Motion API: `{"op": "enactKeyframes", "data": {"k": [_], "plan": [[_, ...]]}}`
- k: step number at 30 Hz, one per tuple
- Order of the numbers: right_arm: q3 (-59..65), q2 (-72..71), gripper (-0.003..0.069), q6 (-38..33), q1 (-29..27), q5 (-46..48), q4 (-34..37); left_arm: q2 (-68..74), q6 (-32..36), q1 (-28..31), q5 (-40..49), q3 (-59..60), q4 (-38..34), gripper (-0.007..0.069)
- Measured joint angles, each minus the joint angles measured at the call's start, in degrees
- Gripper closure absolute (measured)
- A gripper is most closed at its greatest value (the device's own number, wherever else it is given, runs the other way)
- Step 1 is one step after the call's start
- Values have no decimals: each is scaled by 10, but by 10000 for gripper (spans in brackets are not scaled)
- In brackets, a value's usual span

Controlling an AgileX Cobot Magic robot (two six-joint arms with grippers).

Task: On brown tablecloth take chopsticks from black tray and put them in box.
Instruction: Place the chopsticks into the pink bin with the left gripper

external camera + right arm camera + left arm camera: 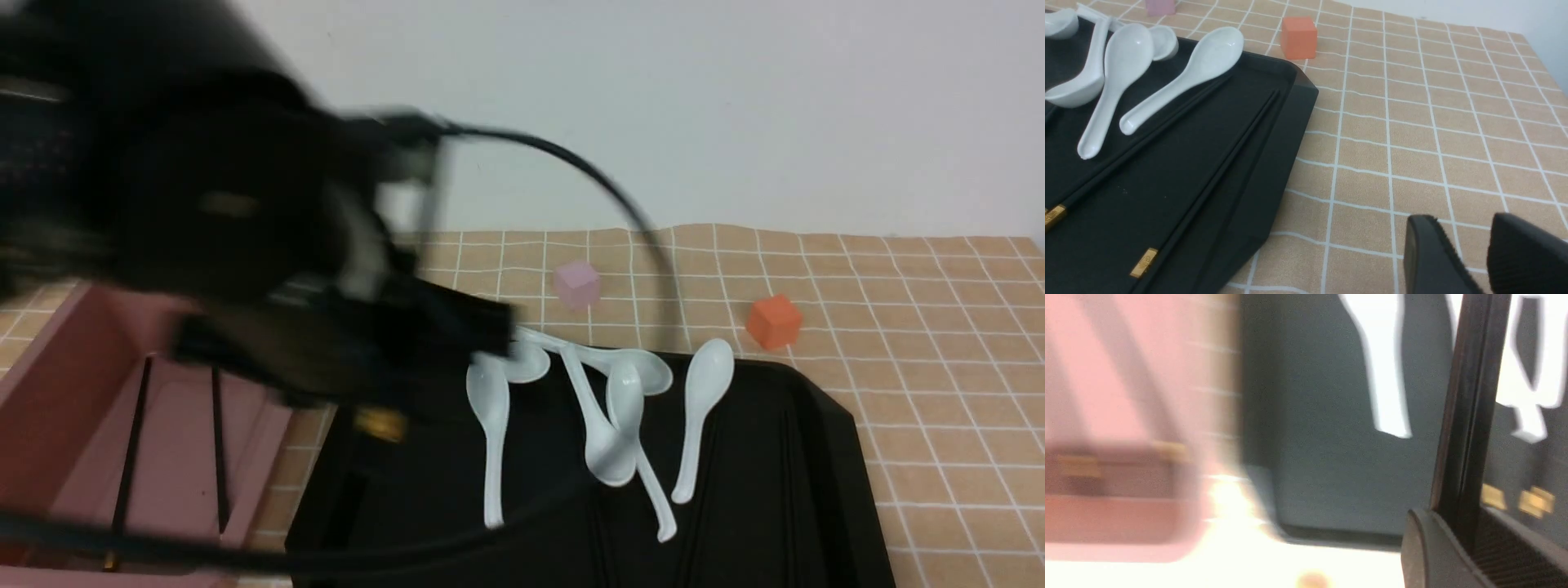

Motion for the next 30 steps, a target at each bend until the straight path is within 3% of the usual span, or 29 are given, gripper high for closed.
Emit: {"op": "enactKeyframes", "data": {"k": [5, 8, 12, 17, 21, 26, 30], "plan": [[0, 0, 419, 0, 0, 0, 0, -71, 58, 80, 12, 80, 11, 501], [0, 0, 419, 0, 0, 0, 0, -86, 103, 210, -12, 175, -20, 501], [0, 0, 419, 0, 0, 0, 0, -66, 166, 368, -97, 209, -88, 501], [0, 0, 419, 0, 0, 0, 0, -15, 266, 484, -169, 209, -171, 501], [0, 0, 419, 0, 0, 0, 0, 44, 324, 504, -209, 209, -199, 501], [0, 0, 419, 0, 0, 0, 0, 93, 336, 504, -254, 209, -222, 498], [0, 0, 419, 0, 0, 0, 0, 110, 335, 504, -261, 209, -223, 426]]}}
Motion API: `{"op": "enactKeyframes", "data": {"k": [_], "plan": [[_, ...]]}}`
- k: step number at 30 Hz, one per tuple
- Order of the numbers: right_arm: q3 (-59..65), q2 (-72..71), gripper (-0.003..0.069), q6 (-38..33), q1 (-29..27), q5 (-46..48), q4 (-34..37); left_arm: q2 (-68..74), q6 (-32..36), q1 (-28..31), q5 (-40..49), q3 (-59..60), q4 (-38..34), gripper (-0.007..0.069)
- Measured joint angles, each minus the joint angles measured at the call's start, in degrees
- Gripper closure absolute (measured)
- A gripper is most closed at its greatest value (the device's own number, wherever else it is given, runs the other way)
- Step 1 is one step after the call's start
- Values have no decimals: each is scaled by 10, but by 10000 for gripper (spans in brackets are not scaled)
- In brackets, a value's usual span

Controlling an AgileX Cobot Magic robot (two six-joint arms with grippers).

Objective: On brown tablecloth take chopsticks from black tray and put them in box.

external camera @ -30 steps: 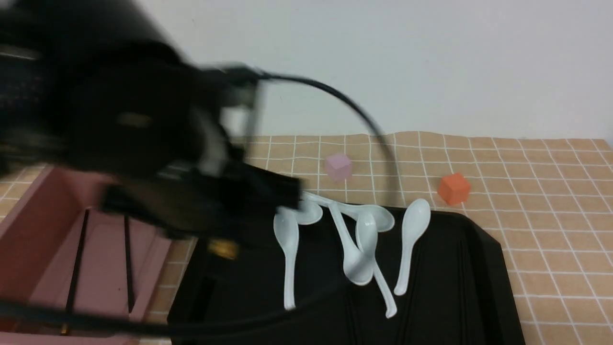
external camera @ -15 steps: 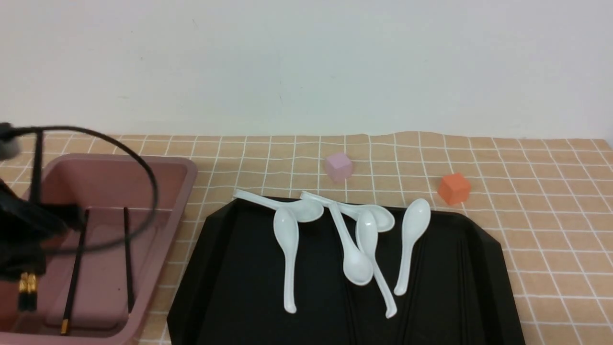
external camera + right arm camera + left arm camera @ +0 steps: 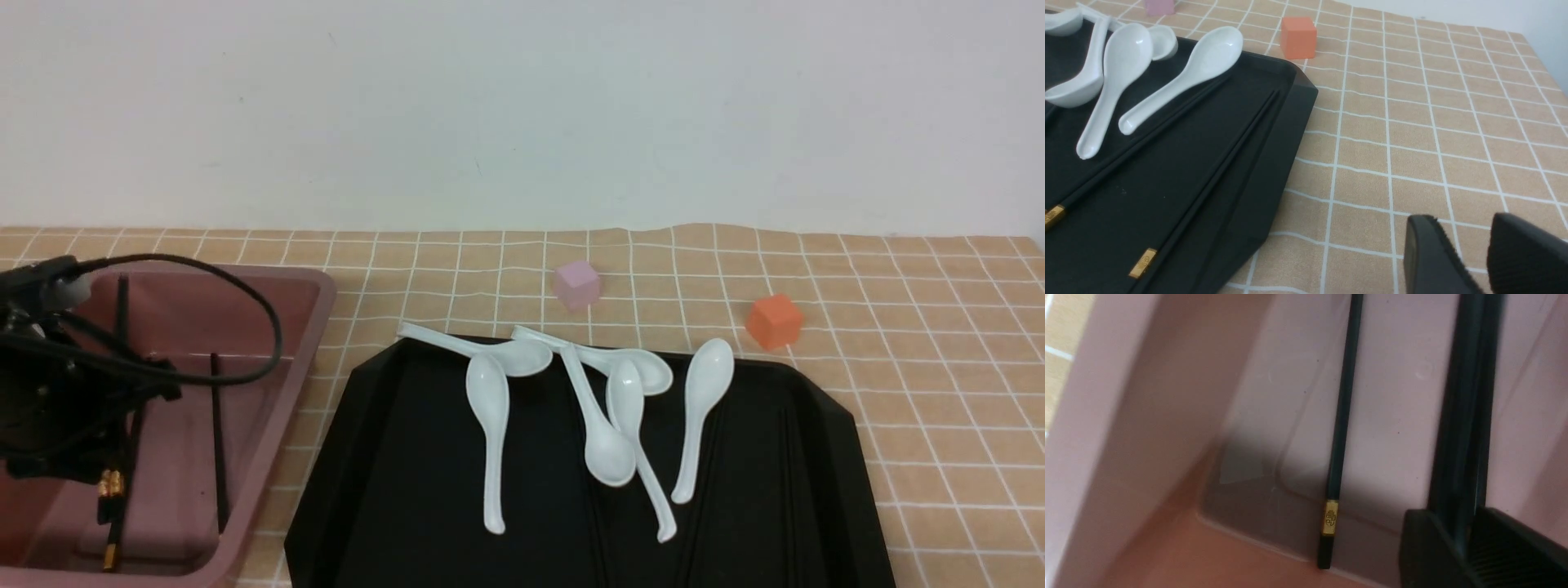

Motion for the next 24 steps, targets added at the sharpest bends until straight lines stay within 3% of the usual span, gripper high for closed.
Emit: {"op": "enactKeyframes", "data": {"k": [5, 7, 10, 13, 14, 15, 16, 24], "plan": [[0, 0, 419, 0, 0, 0, 0, -9, -7, 0, 21, -9, -22, 288], [0, 0, 419, 0, 0, 0, 0, -21, 2, 0, 43, -17, -31, 279], [0, 0, 419, 0, 0, 0, 0, -60, 39, 0, 83, -24, -47, 351], [0, 0, 419, 0, 0, 0, 0, -114, 81, 0, 121, -24, -64, 501], [0, 0, 419, 0, 0, 0, 0, -118, 84, 0, 126, -24, -67, 513], [0, 0, 419, 0, 0, 0, 0, -164, 108, 0, 140, -18, -81, 610], [0, 0, 419, 0, 0, 0, 0, -188, 117, 0, 145, -12, -93, 635], [0, 0, 419, 0, 0, 0, 0, -471, 209, 0, 122, 132, -211, 637]]}}
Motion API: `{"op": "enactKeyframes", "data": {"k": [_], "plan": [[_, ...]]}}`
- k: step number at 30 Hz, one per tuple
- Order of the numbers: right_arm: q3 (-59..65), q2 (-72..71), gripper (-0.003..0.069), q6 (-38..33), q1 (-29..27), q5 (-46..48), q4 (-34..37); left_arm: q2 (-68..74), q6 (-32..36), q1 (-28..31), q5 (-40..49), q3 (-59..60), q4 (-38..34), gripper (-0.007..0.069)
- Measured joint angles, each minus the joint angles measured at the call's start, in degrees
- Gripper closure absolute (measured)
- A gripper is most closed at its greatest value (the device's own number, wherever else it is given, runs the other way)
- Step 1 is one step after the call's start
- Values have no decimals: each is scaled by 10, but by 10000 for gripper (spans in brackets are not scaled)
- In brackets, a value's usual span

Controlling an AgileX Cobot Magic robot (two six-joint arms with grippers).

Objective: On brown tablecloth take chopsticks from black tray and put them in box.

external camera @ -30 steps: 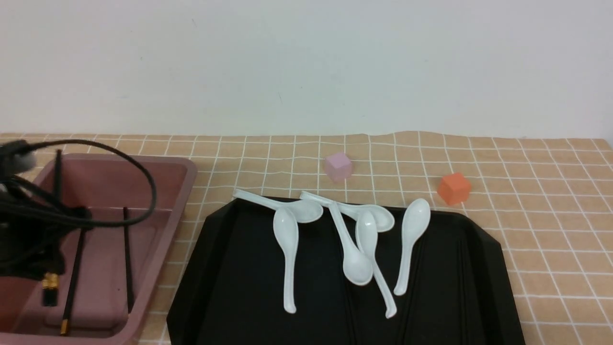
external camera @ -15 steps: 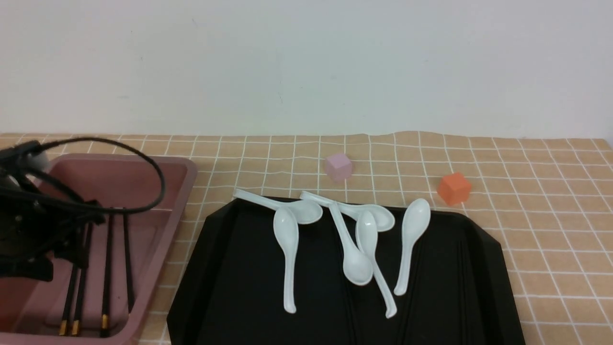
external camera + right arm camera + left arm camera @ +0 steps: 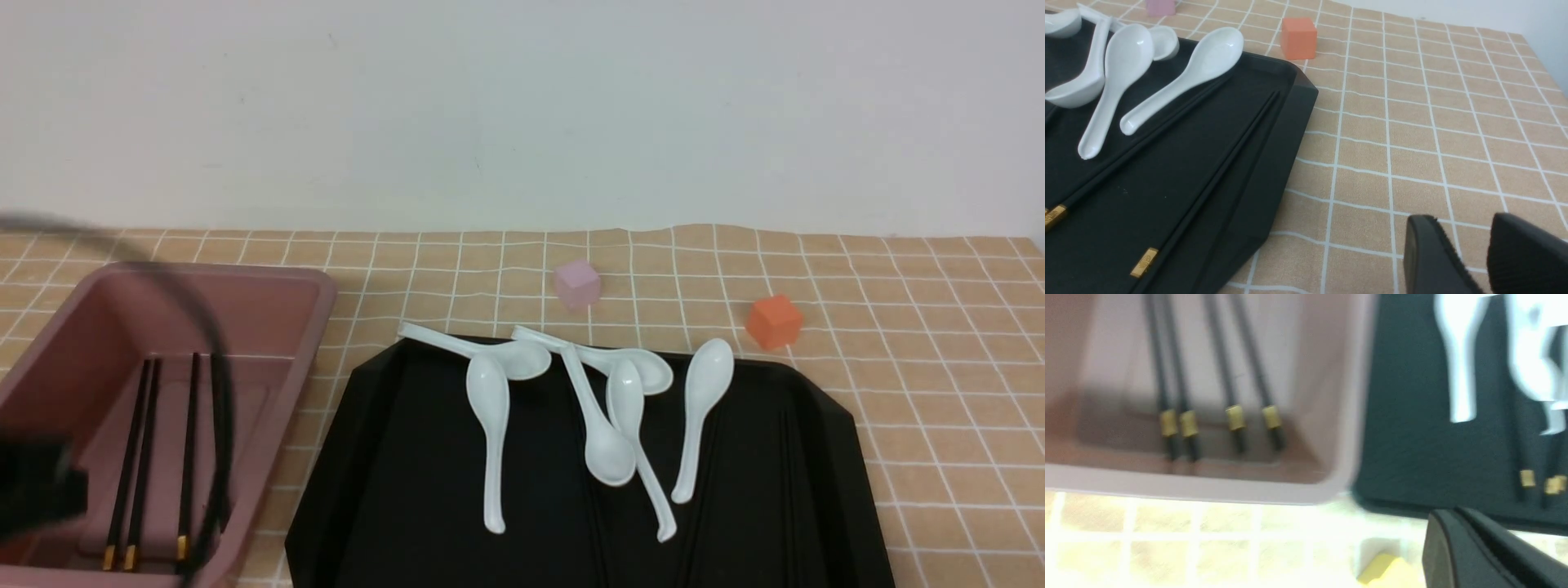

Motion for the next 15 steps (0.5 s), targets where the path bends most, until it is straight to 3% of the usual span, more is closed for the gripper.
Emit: {"op": "enactKeyframes", "data": {"k": [8, 15], "plan": [[0, 0, 419, 0, 0, 0, 0, -282, 30, 0, -133, 157, -64, 637], [0, 0, 419, 0, 0, 0, 0, -382, 32, 0, -139, 202, -64, 637]]}}
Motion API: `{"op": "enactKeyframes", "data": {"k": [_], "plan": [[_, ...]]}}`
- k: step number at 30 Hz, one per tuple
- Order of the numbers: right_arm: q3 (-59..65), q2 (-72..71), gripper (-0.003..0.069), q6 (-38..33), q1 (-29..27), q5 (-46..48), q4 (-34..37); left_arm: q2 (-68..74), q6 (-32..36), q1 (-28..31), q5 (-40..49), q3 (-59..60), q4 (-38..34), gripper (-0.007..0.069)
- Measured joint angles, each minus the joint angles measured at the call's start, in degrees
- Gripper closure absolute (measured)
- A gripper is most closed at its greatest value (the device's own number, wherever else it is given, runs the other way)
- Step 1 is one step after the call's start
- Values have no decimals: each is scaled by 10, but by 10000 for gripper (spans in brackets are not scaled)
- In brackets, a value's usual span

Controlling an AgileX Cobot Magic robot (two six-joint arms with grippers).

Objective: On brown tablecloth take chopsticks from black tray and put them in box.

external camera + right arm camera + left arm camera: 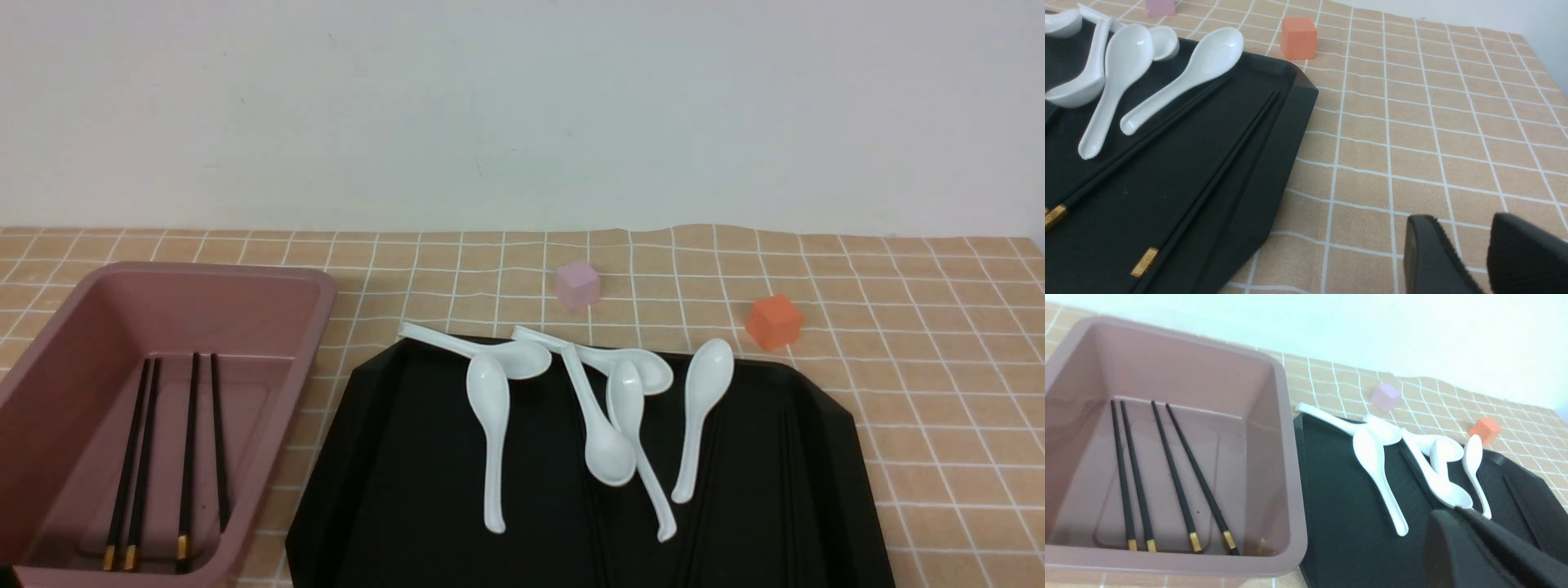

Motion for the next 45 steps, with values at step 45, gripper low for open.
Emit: {"op": "enactKeyframes", "data": {"k": [45], "plan": [[0, 0, 419, 0, 0, 0, 0, -35, -228, -121, -195, 232, 267, 626]]}}
